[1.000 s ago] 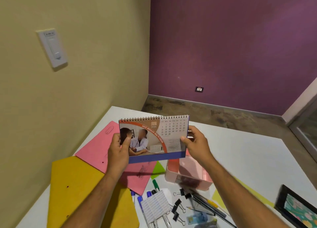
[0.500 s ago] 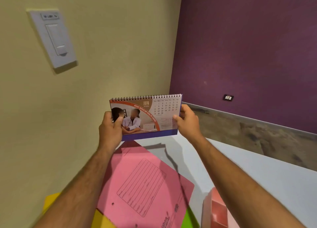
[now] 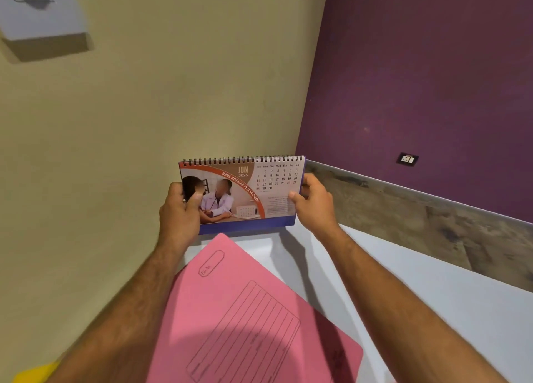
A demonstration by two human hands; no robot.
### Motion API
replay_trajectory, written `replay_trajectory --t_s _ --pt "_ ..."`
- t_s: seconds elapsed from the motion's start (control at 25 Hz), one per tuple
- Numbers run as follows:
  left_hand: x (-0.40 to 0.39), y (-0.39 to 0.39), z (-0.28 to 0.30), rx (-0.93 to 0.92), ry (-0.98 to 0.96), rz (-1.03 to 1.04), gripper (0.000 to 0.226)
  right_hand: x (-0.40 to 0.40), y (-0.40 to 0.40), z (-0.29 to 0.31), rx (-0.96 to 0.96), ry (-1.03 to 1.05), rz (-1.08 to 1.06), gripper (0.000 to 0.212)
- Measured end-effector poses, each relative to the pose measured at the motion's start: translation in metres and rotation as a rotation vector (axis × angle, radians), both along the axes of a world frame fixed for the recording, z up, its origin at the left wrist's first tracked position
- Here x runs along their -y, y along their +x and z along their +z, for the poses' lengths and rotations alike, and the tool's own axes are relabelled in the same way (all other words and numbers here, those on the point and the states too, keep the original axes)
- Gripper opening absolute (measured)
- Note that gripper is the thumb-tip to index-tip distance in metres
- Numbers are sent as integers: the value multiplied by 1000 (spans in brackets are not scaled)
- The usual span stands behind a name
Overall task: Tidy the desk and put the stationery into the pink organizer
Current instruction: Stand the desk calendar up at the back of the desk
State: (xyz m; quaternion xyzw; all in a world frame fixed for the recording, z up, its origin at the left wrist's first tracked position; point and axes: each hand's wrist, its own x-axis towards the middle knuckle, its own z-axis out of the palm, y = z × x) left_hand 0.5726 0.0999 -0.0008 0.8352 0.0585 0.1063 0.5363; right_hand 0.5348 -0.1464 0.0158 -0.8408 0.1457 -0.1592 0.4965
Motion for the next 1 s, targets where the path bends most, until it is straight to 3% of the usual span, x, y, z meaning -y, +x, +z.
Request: replay_trajectory --t_s 0.36,0.8,1.0 --pt "6 -2 -35 -67 -13 -7 18 2 -1 -37 -73 62 2 29" --pt "-5 -23 -20 -77 -6 -34 29 11 -23 -35 -173 26 -9 44" --pt "-42 -40 -14 -109 52 -36 33 16 -61 -51 -456 16 58 40"
